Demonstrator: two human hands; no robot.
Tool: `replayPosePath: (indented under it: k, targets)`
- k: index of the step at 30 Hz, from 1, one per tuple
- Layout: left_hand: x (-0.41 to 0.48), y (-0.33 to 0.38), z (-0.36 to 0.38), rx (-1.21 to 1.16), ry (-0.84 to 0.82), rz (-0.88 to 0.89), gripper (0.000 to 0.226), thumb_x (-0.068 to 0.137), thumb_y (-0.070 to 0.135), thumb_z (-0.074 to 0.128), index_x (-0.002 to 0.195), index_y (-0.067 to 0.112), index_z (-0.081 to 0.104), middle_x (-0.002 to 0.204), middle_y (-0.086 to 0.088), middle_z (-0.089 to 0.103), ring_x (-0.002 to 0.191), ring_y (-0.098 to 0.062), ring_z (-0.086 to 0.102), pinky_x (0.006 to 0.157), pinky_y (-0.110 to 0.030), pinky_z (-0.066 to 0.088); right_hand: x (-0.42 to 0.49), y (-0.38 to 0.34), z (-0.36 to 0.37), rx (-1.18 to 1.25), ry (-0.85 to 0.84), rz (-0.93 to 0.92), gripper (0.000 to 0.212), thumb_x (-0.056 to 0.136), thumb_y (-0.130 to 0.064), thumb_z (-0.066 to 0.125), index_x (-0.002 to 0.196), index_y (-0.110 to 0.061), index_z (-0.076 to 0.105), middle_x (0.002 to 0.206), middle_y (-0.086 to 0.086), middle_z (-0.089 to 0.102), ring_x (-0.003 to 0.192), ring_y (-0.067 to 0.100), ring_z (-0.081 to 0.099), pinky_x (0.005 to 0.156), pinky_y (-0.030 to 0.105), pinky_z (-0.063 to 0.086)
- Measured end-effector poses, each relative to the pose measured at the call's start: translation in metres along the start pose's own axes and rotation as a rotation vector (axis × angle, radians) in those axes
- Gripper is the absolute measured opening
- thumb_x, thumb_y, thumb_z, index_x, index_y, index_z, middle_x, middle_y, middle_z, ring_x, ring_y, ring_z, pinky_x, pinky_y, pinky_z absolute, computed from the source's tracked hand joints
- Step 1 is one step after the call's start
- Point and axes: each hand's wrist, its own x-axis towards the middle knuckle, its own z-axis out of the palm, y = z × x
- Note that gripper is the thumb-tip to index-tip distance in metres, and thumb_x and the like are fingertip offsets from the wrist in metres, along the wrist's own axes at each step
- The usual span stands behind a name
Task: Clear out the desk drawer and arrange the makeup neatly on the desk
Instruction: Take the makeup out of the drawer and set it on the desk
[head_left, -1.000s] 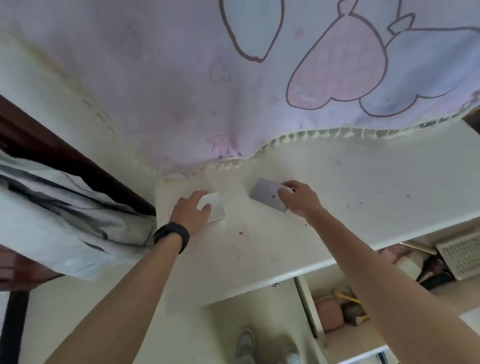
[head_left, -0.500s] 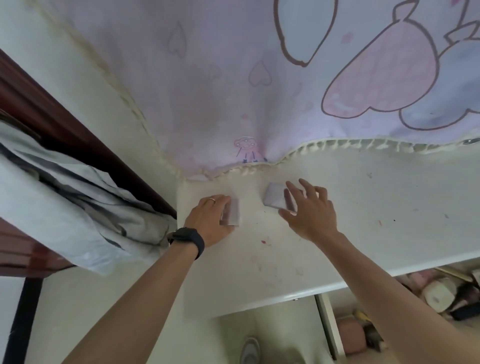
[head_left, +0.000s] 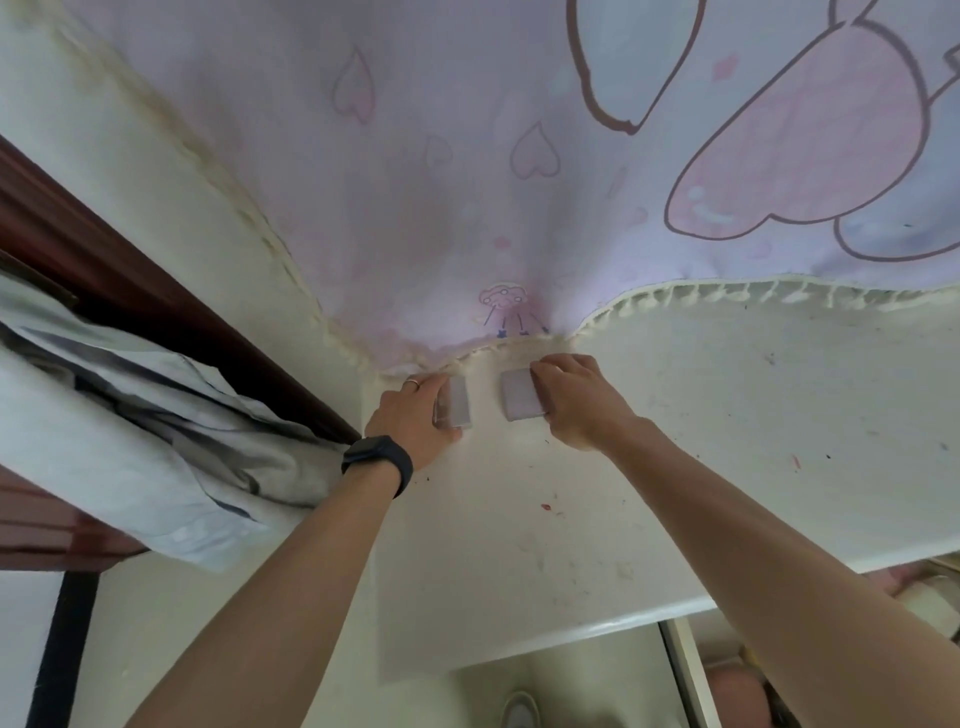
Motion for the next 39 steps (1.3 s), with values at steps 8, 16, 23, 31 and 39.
replayPosePath:
  k: [8, 16, 23, 31, 39]
  targets:
    - [0.008, -0.014, -0.009, 0.047, -0.006, -0.045, 0.074, 0.084, 0.041, 0.073, 0.148, 0.033, 0.037, 0.150, -0.001, 0.041, 0.121, -0.033, 0.055, 0.099, -0.046, 0.050, 0.023, -0.029, 0.008, 0.024, -0.011, -0.046, 0.064, 0.086, -0.001, 0.060, 0.145, -0.017, 0.041, 0.153, -0.003, 0.036, 0.145, 0.024, 0.020, 0.112, 0.039, 0.040]
    - [0.005, -0.023, -0.009, -0.013, 0.029, -0.060, 0.070, 0.082, 0.042, 0.076, 0.142, 0.037, 0.041, 0.146, 0.006, 0.042, 0.118, -0.026, 0.058, 0.097, -0.042, 0.050, 0.025, -0.030, 0.009, 0.060, 0.004, -0.054, 0.068, 0.084, -0.001, 0.062, 0.146, -0.017, 0.042, 0.153, -0.001, 0.038, 0.145, 0.024, 0.024, 0.115, 0.033, 0.031]
    - [0.001, -0.030, -0.016, 0.007, 0.030, -0.049, 0.070, 0.081, 0.040, 0.074, 0.141, 0.044, 0.038, 0.145, 0.013, 0.043, 0.111, -0.020, 0.062, 0.089, -0.039, 0.054, 0.024, -0.033, 0.012, -0.018, -0.010, -0.030, 0.078, 0.087, -0.005, 0.062, 0.156, -0.021, 0.029, 0.164, -0.007, 0.023, 0.154, 0.020, 0.008, 0.124, 0.042, 0.022]
    - [-0.016, -0.021, -0.014, 0.102, 0.038, -0.021, 0.068, 0.084, 0.025, 0.070, 0.143, 0.035, 0.038, 0.145, -0.002, 0.045, 0.131, -0.029, 0.045, 0.102, -0.050, 0.045, -0.022, -0.038, 0.022, 0.070, 0.105, -0.017, 0.076, 0.089, -0.011, 0.063, 0.156, -0.030, 0.032, 0.168, -0.007, 0.013, 0.155, 0.017, 0.004, 0.124, 0.033, 0.017]
    - [-0.105, 0.058, 0.027, -0.088, 0.001, 0.290, 0.053, 0.095, 0.021, 0.057, 0.146, 0.030, 0.046, 0.154, 0.003, 0.041, 0.139, -0.021, 0.036, 0.111, -0.035, 0.031, -0.200, -0.023, 0.053, 0.451, 0.469, 0.316, 0.037, 0.092, -0.015, 0.071, 0.127, -0.024, 0.068, 0.137, -0.006, 0.060, 0.132, 0.017, 0.047, 0.107, 0.019, 0.033]
